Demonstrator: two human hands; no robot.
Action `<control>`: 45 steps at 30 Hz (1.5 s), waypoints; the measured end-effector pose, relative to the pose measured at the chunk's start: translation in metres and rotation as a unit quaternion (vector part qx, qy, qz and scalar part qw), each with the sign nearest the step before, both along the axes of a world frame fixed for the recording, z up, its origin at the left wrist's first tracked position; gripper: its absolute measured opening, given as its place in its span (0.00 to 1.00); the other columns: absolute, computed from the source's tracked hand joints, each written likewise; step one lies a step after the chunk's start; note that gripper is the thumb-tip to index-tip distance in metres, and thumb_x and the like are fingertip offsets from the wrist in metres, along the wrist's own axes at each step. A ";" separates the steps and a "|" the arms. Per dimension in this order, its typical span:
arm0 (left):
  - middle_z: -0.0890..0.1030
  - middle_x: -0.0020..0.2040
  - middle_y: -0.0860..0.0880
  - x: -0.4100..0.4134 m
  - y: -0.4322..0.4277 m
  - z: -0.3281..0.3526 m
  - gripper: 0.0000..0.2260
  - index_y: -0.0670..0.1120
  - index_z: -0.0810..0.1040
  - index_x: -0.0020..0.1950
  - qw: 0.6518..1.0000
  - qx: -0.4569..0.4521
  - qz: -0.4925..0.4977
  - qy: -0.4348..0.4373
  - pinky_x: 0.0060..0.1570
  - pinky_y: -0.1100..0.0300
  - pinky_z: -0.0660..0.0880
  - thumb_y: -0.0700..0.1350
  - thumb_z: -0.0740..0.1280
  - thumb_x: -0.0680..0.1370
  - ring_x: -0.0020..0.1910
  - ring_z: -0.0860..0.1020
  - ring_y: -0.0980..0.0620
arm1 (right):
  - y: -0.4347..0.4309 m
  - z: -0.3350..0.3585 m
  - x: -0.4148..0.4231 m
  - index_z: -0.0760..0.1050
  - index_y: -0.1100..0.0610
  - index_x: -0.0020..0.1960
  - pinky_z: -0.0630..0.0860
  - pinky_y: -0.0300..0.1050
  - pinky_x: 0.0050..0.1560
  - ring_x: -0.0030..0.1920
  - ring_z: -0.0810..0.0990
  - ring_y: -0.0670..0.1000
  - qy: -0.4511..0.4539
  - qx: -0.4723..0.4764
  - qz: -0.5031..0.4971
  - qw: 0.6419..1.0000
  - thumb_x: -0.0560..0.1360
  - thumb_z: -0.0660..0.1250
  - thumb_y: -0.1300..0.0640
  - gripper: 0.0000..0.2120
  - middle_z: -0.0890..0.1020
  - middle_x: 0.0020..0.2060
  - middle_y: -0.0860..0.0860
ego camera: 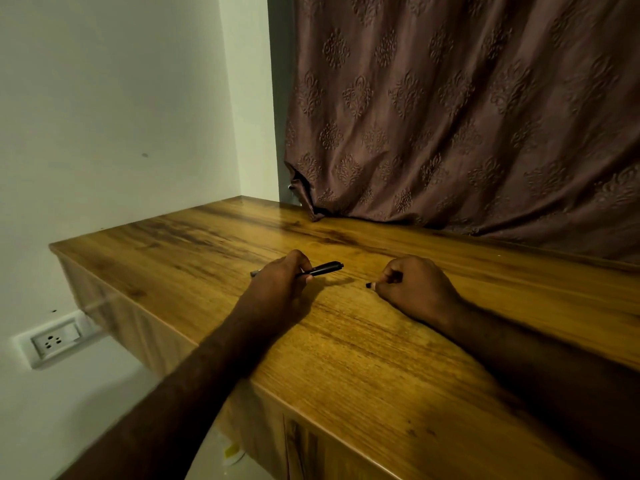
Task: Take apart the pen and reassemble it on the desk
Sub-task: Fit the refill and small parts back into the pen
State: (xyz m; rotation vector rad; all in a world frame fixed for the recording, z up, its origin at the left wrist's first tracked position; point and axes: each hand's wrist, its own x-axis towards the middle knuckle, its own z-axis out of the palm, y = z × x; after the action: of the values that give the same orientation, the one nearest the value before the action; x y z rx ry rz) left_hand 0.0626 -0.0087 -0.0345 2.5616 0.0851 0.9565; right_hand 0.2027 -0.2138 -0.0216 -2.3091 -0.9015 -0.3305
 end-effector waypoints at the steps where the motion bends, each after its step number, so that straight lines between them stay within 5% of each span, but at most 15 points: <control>1: 0.76 0.39 0.55 0.000 -0.001 0.001 0.06 0.51 0.72 0.51 1.000 0.001 -0.001 0.000 0.30 0.64 0.64 0.47 0.66 0.77 0.35 0.74 0.58 | 0.000 0.000 0.000 0.82 0.50 0.36 0.80 0.49 0.43 0.39 0.81 0.45 0.001 0.001 0.005 1.000 0.66 0.72 0.49 0.06 0.84 0.35 0.45; 13: 0.79 0.40 0.51 -0.005 -0.006 0.005 0.10 0.47 0.73 0.52 1.000 0.002 -0.017 -0.010 0.31 0.62 0.67 0.52 0.64 0.77 0.35 0.75 0.56 | -0.002 0.000 -0.001 0.80 0.53 0.35 0.79 0.47 0.41 0.38 0.80 0.47 -0.004 0.008 0.018 1.000 0.69 0.70 0.58 0.04 0.83 0.35 0.47; 21: 0.80 0.41 0.53 -0.004 -0.002 0.003 0.11 0.51 0.72 0.51 1.000 -0.006 -0.027 0.000 0.32 0.63 0.69 0.56 0.62 0.75 0.37 0.76 0.58 | 0.004 -0.001 -0.010 0.78 0.54 0.36 0.69 0.42 0.29 0.25 0.73 0.47 0.154 0.253 0.104 0.949 0.69 0.71 0.64 0.07 0.79 0.26 0.52; 29: 0.80 0.40 0.53 -0.002 -0.001 0.002 0.05 0.52 0.72 0.52 0.999 -0.005 -0.040 0.014 0.33 0.58 0.72 0.50 0.63 0.78 0.36 0.76 0.57 | 0.012 0.000 -0.021 0.81 0.51 0.41 0.67 0.31 0.26 0.25 0.72 0.38 0.210 0.300 0.181 0.913 0.71 0.71 0.64 0.08 0.80 0.27 0.43; 37: 0.80 0.37 0.54 -0.005 -0.004 0.003 0.04 0.54 0.72 0.51 0.998 0.000 -0.068 0.014 0.30 0.62 0.70 0.48 0.65 0.78 0.33 0.76 0.58 | 0.014 -0.003 -0.024 0.83 0.49 0.42 0.69 0.44 0.35 0.31 0.72 0.47 0.183 0.272 0.182 0.927 0.73 0.72 0.60 0.06 0.78 0.29 0.46; 45: 0.79 0.38 0.56 -0.005 -0.006 0.003 0.03 0.57 0.71 0.50 0.998 0.005 -0.060 0.013 0.31 0.65 0.66 0.49 0.63 0.78 0.34 0.75 0.60 | 0.015 -0.001 -0.029 0.82 0.49 0.41 0.67 0.45 0.34 0.31 0.71 0.49 0.175 0.267 0.186 0.929 0.73 0.71 0.61 0.07 0.77 0.28 0.46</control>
State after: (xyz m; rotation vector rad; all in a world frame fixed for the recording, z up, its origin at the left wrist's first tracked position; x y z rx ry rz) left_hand 0.0572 -0.0147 -0.0316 2.5567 -0.0656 0.8800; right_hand 0.1739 -0.1985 -0.0227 -1.5892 -0.9060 0.0102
